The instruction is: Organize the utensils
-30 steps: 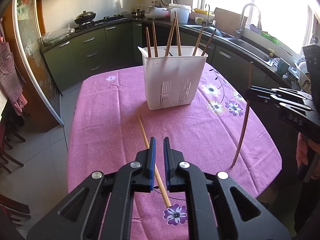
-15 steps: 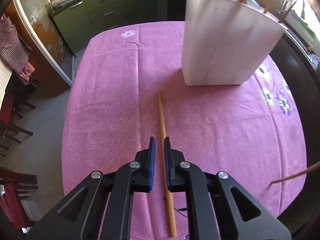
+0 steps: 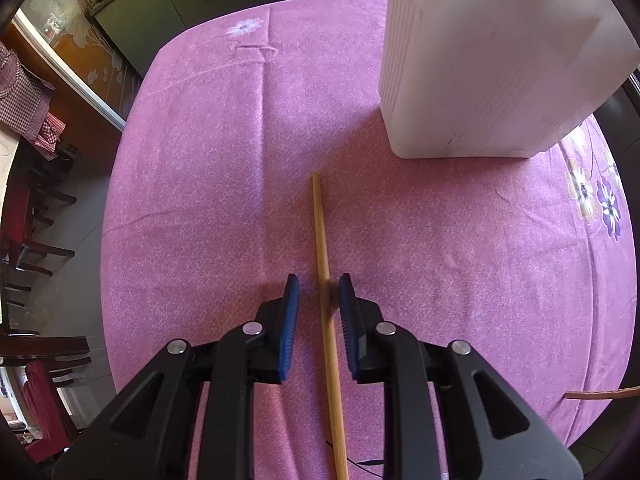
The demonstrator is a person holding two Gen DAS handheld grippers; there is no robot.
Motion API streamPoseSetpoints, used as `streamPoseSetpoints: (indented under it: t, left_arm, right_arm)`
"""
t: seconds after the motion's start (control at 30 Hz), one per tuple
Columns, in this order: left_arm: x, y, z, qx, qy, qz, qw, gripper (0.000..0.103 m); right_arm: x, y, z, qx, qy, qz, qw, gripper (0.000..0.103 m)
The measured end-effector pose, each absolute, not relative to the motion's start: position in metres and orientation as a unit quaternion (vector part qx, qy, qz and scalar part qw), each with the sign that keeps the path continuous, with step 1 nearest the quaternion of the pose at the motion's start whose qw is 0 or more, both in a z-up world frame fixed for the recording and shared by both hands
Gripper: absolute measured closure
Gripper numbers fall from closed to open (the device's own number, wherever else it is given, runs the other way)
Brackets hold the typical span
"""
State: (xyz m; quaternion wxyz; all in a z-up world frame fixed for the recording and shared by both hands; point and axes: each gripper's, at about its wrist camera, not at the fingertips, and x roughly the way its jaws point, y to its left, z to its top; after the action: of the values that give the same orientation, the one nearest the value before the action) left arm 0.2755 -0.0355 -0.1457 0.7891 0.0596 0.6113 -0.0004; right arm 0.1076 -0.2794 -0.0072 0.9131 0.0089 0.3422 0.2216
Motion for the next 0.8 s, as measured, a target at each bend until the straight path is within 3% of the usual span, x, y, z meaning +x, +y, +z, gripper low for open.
streamPoseSetpoints:
  t: [0.07, 0.27, 0.63, 0.8]
  left_arm:
    - [0.275, -0.038, -0.146, 0.056, 0.613, -0.007, 0.788, 0.097]
    - [0.267, -0.04, -0.131, 0.052, 0.598, -0.013, 0.799, 0.097]
    - [0.173, -0.029, -0.012, 0.037, 0.463, -0.076, 0.882, 0.097]
    - [0.14, -0.029, 0.009, 0.044, 0.427, -0.093, 0.898, 0.097]
  right_arm:
    - [0.107, -0.279, -0.006, 0.009, 0.342, 0.223, 0.913, 0.097]
    - [0.105, -0.278, -0.006, 0.009, 0.341, 0.222, 0.913, 0.097]
    - [0.106, -0.278, -0.009, 0.012, 0.343, 0.219, 0.914, 0.096]
    - [0.105, -0.274, -0.01, 0.007, 0.345, 0.219, 0.913, 0.096]
